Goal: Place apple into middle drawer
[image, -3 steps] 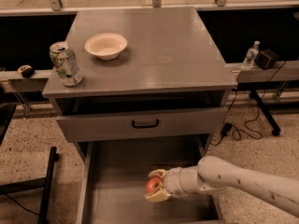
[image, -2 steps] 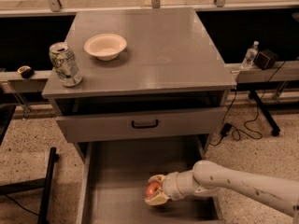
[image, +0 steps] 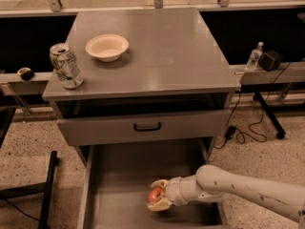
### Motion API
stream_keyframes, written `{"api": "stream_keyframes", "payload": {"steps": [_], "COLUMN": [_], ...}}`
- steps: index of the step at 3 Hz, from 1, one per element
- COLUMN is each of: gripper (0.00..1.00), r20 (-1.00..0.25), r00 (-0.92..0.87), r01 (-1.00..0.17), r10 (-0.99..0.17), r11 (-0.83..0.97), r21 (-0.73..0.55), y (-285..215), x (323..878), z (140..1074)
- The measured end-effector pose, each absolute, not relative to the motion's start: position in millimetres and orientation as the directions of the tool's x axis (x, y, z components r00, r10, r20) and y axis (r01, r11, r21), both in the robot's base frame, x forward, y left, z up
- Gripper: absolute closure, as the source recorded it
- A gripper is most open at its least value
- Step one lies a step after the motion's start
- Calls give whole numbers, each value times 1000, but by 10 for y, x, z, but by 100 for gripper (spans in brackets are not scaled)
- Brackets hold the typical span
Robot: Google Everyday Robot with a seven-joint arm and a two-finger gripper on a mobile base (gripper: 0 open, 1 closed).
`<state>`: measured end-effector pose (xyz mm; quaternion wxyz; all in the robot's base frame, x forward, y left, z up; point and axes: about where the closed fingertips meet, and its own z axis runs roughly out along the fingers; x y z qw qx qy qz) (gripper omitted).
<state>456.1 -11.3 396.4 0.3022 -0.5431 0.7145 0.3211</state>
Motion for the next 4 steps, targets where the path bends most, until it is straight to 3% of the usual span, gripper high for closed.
{"api": "stream_keyframes", "payload": {"steps": [2,3,4], "gripper": [11,0,0], "r20": [-781,-781,-782], "r00": [-227,-227,-224], "r01": [-970,-970,-971], "r10": [-582,-582,-582], "r11": [204,204,201], "r21": [131,131,129], "y": [-112,-112,-106], "x": [4560,4560,4556], "z": [3963,3963,3966]}}
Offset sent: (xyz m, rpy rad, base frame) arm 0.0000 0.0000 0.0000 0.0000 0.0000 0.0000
